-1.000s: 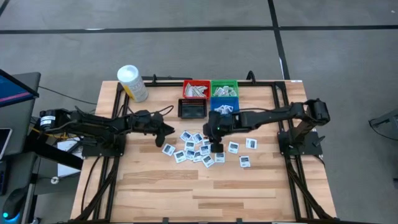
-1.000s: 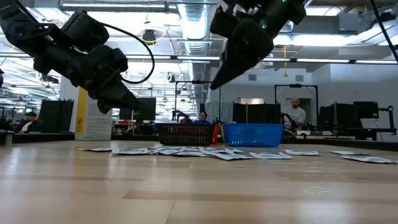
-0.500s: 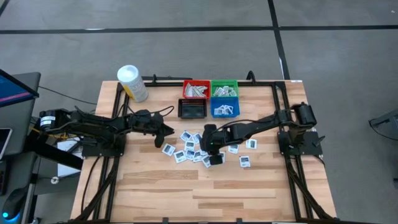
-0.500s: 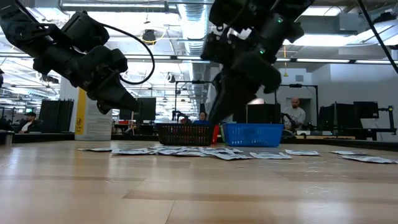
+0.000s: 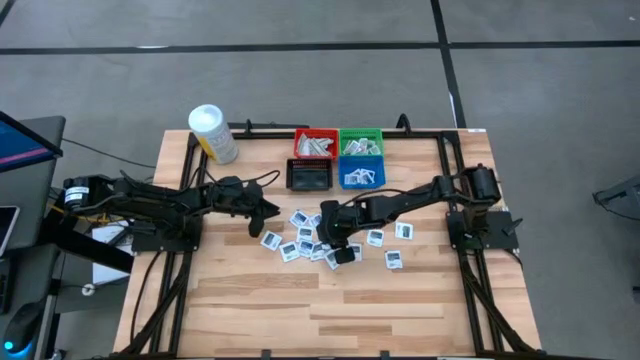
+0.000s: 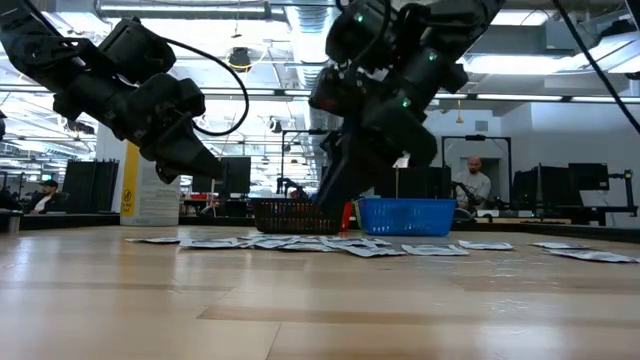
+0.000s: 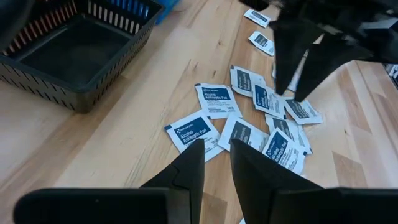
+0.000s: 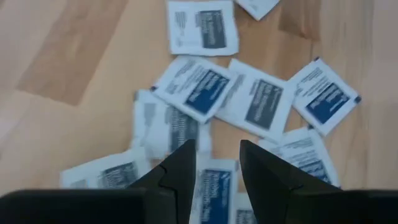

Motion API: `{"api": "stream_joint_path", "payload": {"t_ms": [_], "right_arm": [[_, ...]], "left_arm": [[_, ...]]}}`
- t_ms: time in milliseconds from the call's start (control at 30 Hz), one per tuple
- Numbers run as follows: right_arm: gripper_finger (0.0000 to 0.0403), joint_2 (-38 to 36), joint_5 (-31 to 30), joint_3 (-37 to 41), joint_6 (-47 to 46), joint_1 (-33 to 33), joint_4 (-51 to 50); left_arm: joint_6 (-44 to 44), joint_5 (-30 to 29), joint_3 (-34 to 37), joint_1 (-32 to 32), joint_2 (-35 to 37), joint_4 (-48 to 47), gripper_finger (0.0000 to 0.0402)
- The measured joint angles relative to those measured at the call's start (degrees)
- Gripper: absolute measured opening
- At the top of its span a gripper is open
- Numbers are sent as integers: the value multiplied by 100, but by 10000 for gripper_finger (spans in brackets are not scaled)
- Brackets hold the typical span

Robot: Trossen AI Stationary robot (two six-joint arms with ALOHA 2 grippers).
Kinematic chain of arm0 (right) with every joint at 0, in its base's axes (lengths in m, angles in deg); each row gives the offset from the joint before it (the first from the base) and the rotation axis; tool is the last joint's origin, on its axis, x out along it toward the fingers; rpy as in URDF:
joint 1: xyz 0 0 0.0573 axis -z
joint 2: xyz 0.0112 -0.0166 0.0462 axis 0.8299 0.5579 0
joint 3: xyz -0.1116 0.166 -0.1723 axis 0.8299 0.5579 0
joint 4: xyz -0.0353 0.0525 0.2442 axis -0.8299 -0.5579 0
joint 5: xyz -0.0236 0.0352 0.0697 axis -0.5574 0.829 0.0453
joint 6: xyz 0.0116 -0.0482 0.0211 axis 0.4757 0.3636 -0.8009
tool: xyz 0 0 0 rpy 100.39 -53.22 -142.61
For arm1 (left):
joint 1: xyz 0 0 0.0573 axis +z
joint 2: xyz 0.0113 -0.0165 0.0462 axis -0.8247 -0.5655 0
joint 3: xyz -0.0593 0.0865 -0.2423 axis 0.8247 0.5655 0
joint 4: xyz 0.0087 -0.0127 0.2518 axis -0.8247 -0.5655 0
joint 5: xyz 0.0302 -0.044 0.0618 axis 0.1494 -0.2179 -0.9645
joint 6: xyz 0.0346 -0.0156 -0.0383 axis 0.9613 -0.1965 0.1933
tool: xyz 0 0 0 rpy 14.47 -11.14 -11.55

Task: Pick & Place First Aid Supplies
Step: Put the alcohol pad into the blue basket

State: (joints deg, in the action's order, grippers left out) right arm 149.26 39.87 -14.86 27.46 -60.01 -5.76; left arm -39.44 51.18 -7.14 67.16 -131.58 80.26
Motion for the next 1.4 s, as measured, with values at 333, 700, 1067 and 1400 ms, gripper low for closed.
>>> {"api": "stream_joint_path", "payload": {"t_ms": [333, 700, 1067, 1400], "right_arm": [[118, 63, 392, 4, 269, 284, 92], [118, 397, 880, 9, 282, 413, 299], [118, 406, 830, 2, 284, 557, 253], [118, 434, 877, 2, 280, 603, 59]], "left_arm": [[-129, 0, 0, -4, 0, -4, 78], [-151, 0, 0, -4, 0, -4, 78], [-240, 0, 0, -4, 0, -9, 78], [-260, 0, 0, -7, 0, -9, 78]]}}
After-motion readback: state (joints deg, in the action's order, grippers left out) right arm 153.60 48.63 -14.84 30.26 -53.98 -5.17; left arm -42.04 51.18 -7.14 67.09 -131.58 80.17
